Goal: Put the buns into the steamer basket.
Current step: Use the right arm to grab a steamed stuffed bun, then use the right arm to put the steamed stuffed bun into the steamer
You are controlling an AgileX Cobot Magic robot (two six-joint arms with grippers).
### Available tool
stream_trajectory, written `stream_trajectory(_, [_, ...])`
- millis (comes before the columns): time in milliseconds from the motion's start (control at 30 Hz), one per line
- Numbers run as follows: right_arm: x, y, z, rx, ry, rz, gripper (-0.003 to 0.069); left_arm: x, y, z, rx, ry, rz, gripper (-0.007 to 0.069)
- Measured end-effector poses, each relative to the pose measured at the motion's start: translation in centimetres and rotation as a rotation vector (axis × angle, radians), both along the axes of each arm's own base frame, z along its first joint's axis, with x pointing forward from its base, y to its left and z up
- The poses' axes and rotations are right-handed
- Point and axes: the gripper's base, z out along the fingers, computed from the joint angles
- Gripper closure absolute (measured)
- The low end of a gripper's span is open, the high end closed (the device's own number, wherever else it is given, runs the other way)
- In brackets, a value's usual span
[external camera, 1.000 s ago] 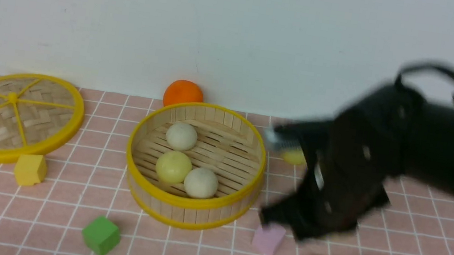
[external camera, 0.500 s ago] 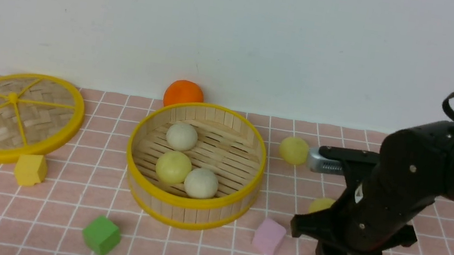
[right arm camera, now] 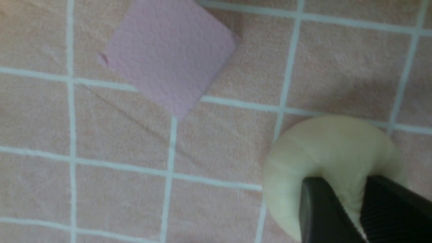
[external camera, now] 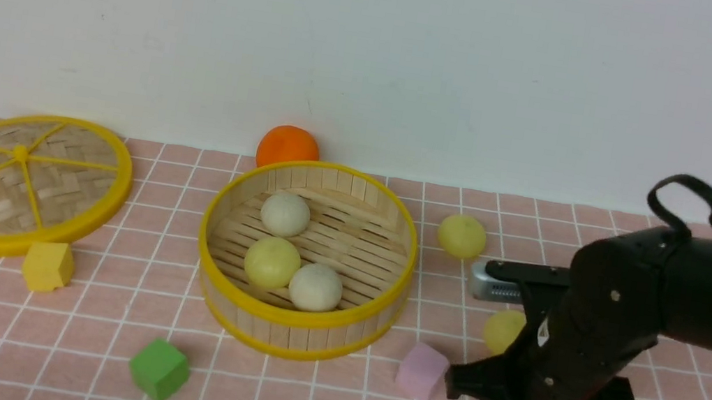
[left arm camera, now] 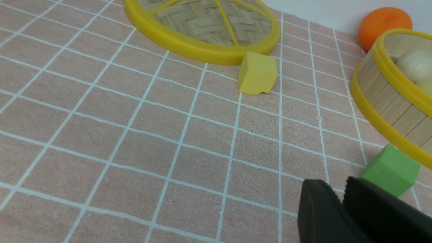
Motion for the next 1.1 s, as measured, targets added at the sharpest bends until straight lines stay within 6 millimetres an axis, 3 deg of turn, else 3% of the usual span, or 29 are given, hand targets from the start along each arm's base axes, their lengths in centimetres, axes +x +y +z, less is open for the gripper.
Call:
stream_trajectory(167, [0.0, 0.0, 0.9, 0.000, -0.011, 0.029, 0.0627, 0.0, 0.0, 0.0, -0.001, 0.000, 0.000, 0.0467])
stream_trajectory(200, [0.0, 0.0, 1.1, 0.000, -0.011, 0.031, 0.0631, 0.0, 0.0, 0.0, -0.001, 0.000, 0.000, 0.0467])
stream_trajectory(367, [2.2, 1.3, 8.3, 0.064, -0.182, 0.108, 0.0642, 0.0, 0.0, 0.0, -0.001, 0.000, 0.000, 0.0462])
stream_trajectory(467, [4.7, 2.7, 13.7, 0.150, -0.378, 0.150, 0.0642, 0.0, 0.0, 0.0, 0.002, 0.000, 0.000, 0.0459])
stream_trajectory(600, [6.6, 4.0, 15.1, 0.220, -0.456, 0.163, 0.0642, 0.0, 0.0, 0.0, 0.002, 0.000, 0.000, 0.0456])
stream_trajectory(667, [8.4, 5.6, 13.0, 0.252, -0.438, 0.194, 0.0642, 0.0, 0.0, 0.0, 0.002, 0.000, 0.000, 0.0456])
stream_trajectory(733, [9.0, 6.1, 11.8, 0.255, -0.416, 0.205, 0.0642, 0.0, 0.0, 0.0, 0.002, 0.000, 0.000, 0.0456])
stream_trajectory(767, [9.8, 6.8, 9.9, 0.254, -0.374, 0.215, 0.0642, 0.0, 0.0, 0.0, 0.002, 0.000, 0.000, 0.0455])
stream_trajectory(800, [10.1, 7.0, 8.6, 0.248, -0.348, 0.217, 0.0642, 0.0, 0.0, 0.0, 0.002, 0.000, 0.000, 0.0454])
stream_trajectory(833, [10.1, 7.0, 8.6, 0.248, -0.350, 0.217, 0.0642, 0.0, 0.0, 0.0, 0.002, 0.000, 0.000, 0.0454])
stream_trajectory(867, [10.6, 7.3, 6.8, 0.236, -0.309, 0.217, 0.0642, 0.0, 0.0, 0.0, 0.002, 0.000, 0.000, 0.0452])
stream_trajectory(1100, [11.0, 7.7, 4.2, 0.239, -0.245, 0.194, 0.0638, 0.0, 0.0, 0.0, 0.002, 0.000, 0.000, 0.0452])
